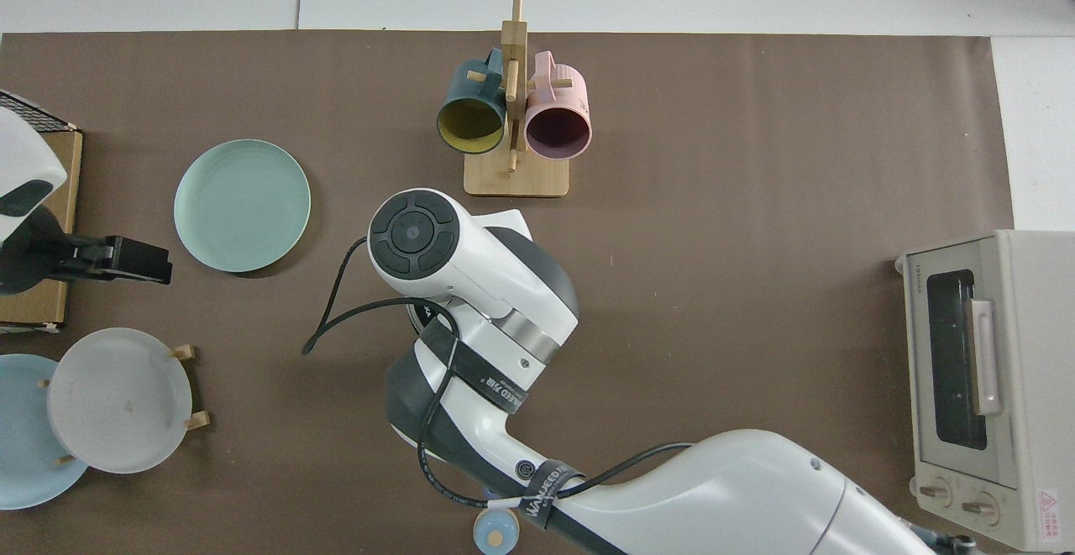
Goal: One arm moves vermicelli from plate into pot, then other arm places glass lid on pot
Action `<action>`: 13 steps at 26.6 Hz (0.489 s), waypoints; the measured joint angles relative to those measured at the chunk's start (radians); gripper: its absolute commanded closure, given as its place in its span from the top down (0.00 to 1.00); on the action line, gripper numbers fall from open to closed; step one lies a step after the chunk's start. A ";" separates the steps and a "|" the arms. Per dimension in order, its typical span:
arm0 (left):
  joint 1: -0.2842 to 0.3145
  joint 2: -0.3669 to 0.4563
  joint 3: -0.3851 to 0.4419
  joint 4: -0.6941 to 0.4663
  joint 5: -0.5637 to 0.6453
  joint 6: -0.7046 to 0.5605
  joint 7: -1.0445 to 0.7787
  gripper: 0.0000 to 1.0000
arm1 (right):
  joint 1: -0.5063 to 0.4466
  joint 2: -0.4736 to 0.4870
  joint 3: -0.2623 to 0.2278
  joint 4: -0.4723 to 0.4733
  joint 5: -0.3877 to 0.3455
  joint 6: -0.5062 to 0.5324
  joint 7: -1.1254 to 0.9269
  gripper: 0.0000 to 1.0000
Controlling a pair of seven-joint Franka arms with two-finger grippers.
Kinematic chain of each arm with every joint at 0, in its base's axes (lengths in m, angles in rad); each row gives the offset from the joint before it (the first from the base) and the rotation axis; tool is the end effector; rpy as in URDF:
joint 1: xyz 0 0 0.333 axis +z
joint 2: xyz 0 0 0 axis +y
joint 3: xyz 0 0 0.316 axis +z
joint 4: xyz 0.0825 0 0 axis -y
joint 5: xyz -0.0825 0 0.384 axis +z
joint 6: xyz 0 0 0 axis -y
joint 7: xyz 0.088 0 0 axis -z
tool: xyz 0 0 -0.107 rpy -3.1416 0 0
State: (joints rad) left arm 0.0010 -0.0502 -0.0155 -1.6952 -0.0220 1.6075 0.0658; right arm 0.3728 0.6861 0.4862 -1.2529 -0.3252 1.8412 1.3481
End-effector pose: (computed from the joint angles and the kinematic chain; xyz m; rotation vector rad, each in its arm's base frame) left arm 0.5394 -0.0103 0.5963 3.1165 -0.1232 -0.0576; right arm 0.5570 0.4710 0.3858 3.0225 -0.7557 -0.0027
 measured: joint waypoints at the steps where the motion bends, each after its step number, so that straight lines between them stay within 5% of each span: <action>1: 0.000 0.000 0.000 0.000 0.000 0.000 0.000 1.00 | 0.000 0.000 0.000 0.000 0.000 0.000 0.000 0.00; 13: 0.000 0.000 0.000 0.000 0.000 0.000 0.000 1.00 | 0.000 -0.001 0.003 -0.003 0.000 0.000 0.009 0.00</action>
State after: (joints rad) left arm 0.0010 -0.0502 -0.0156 -1.6952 -0.0220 1.6075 0.0658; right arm 0.3725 0.6846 0.4887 -1.2562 -0.3252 1.8413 1.3567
